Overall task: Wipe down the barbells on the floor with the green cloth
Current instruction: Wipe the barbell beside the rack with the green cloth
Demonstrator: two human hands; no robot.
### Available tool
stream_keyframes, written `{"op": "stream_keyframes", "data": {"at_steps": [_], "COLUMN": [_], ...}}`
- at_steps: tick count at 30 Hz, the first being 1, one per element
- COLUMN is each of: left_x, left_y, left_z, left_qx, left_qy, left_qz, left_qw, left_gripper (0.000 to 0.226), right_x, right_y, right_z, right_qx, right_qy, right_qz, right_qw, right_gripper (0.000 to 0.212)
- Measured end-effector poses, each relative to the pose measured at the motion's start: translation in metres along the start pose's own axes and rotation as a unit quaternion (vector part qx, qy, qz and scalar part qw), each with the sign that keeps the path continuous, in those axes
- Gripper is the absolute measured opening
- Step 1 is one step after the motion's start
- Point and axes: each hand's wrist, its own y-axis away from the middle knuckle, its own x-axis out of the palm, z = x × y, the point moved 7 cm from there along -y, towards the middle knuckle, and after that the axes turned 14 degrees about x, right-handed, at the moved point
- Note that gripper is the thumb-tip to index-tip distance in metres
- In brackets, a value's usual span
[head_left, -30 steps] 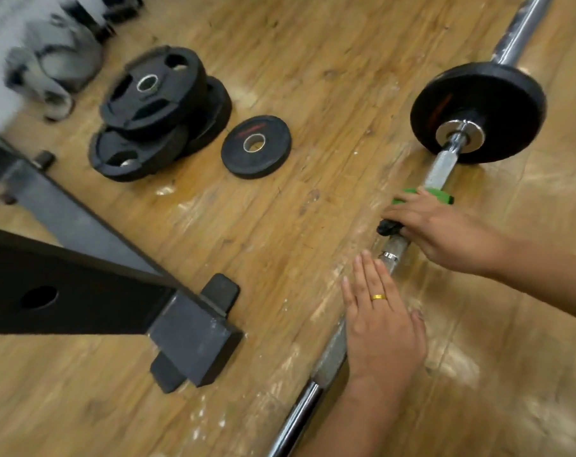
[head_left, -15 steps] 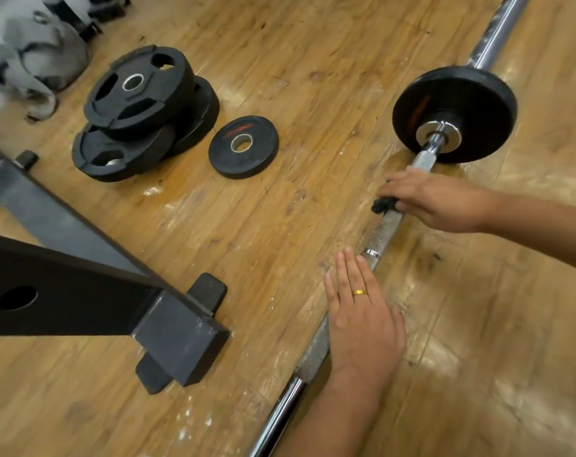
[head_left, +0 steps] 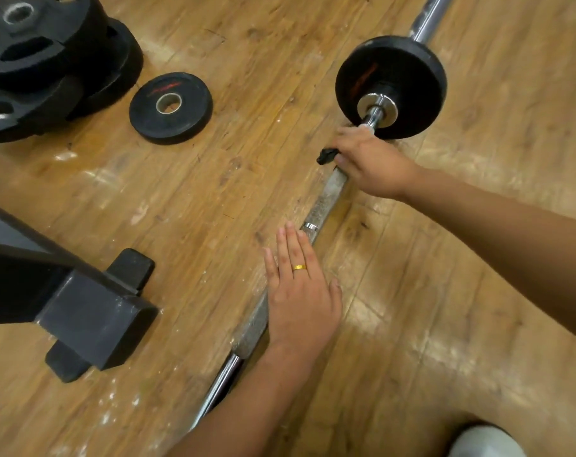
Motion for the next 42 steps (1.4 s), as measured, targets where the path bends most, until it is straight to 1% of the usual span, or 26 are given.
{"op": "stream_keyframes", "data": {"at_steps": [2,4,6,7,8,9,11,12,13,14,15,16,18,20,21,24,25,27,31,33,34,37,38,39,42], "left_x": [0.001,0.001,0.000,0.001,0.002,0.002,0.002,0.002,0.002,0.001,0.000,0.000,-0.001,-0.002,-0.002,0.000,0.000,-0.001,-0.004,-0.003,-0.002,0.002,0.002,0.002,-0.007], "left_y": [0.000,0.001,0.002,0.003,0.004,0.005,0.005,0.005,0.005,0.004,0.004,0.004,0.005,0.006,0.007,0.007,0.006,0.005,-0.001,-0.005,-0.005,-0.006,-0.007,-0.009,-0.014], "left_z": [-0.005,-0.009,-0.013,-0.016,-0.018,-0.020,-0.024,-0.025,-0.026,-0.028,-0.029,-0.030,-0.028,-0.023,-0.021,-0.013,-0.011,-0.005,0.008,0.016,0.023,0.045,0.052,0.058,0.071], "left_qx": [0.002,0.001,0.002,0.005,0.007,0.008,0.009,0.007,0.002,-0.001,0.000,0.001,0.000,0.003,0.009,0.027,0.030,0.041,0.053,0.060,0.055,0.058,0.063,0.068,0.061], "left_qy": [-0.002,0.004,0.014,0.021,0.025,0.026,0.025,0.028,0.035,0.042,0.045,0.049,0.059,0.061,0.060,0.039,0.030,0.014,0.019,0.034,0.054,0.122,0.132,0.139,0.160], "left_qz": [0.002,0.002,0.003,0.003,0.004,0.005,0.006,0.004,0.002,0.003,0.005,0.008,0.004,0.000,0.001,0.022,0.031,0.048,0.042,0.058,0.074,0.142,0.164,0.181,0.209], "left_qw": [1.000,1.000,1.000,1.000,1.000,1.000,1.000,1.000,0.999,0.999,0.999,0.999,0.998,0.998,0.998,0.999,0.999,0.998,0.998,0.996,0.994,0.981,0.976,0.971,0.963], "left_gripper": [0.090,0.092,0.093,0.093,0.093,0.092,0.092,0.091,0.091,0.090,0.090,0.089,0.088,0.086,0.086,0.085,0.084,0.085,0.087,0.090,0.094,0.098,0.098,0.098,0.097], "right_x": [0.012,0.023,0.023,0.018,0.013,0.006,-0.008,-0.011,-0.010,-0.007,-0.004,0.000,0.008,0.004,-0.001,-0.017,-0.017,-0.007,0.011,0.008,0.005,-0.002,0.001,0.005,0.021], "right_y": [0.017,0.040,0.046,0.041,0.034,0.025,0.008,0.004,0.003,0.005,0.009,0.016,0.030,0.028,0.019,-0.011,-0.014,-0.009,0.013,0.004,-0.007,-0.041,-0.045,-0.044,-0.022], "right_z": [0.014,0.028,0.027,0.021,0.010,-0.004,-0.037,-0.048,-0.052,-0.050,-0.045,-0.037,-0.023,-0.026,-0.033,-0.061,-0.063,-0.049,-0.015,-0.016,-0.019,-0.026,-0.022,-0.014,0.019], "right_qx": [-0.043,-0.111,-0.148,-0.145,-0.124,-0.085,0.021,0.063,0.084,0.085,0.068,0.039,-0.024,-0.065,-0.055,0.050,0.057,0.038,-0.063,-0.084,-0.076,0.003,0.013,0.005,-0.093], "right_qy": [0.028,0.028,0.043,0.056,0.060,0.056,0.039,0.032,0.028,0.021,0.013,0.006,0.003,0.011,0.006,-0.022,-0.030,-0.038,-0.040,-0.014,-0.009,-0.006,-0.002,0.005,0.004], "right_qz": [0.026,0.067,0.094,0.091,0.079,0.060,0.012,-0.005,-0.012,-0.015,-0.015,-0.013,0.015,0.031,0.022,-0.025,-0.032,-0.021,0.050,0.043,0.031,0.001,0.001,0.004,0.031], "right_qw": [0.998,0.991,0.984,0.984,0.987,0.993,0.999,0.997,0.996,0.996,0.997,0.999,1.000,0.997,0.998,0.998,0.997,0.998,0.996,0.995,0.997,1.000,1.000,1.000,0.995], "right_gripper": [0.024,0.024,0.027,0.028,0.029,0.030,0.036,0.038,0.040,0.039,0.037,0.035,0.033,0.033,0.034,0.039,0.038,0.036,0.037,0.036,0.036,0.035,0.034,0.033,0.031]}}
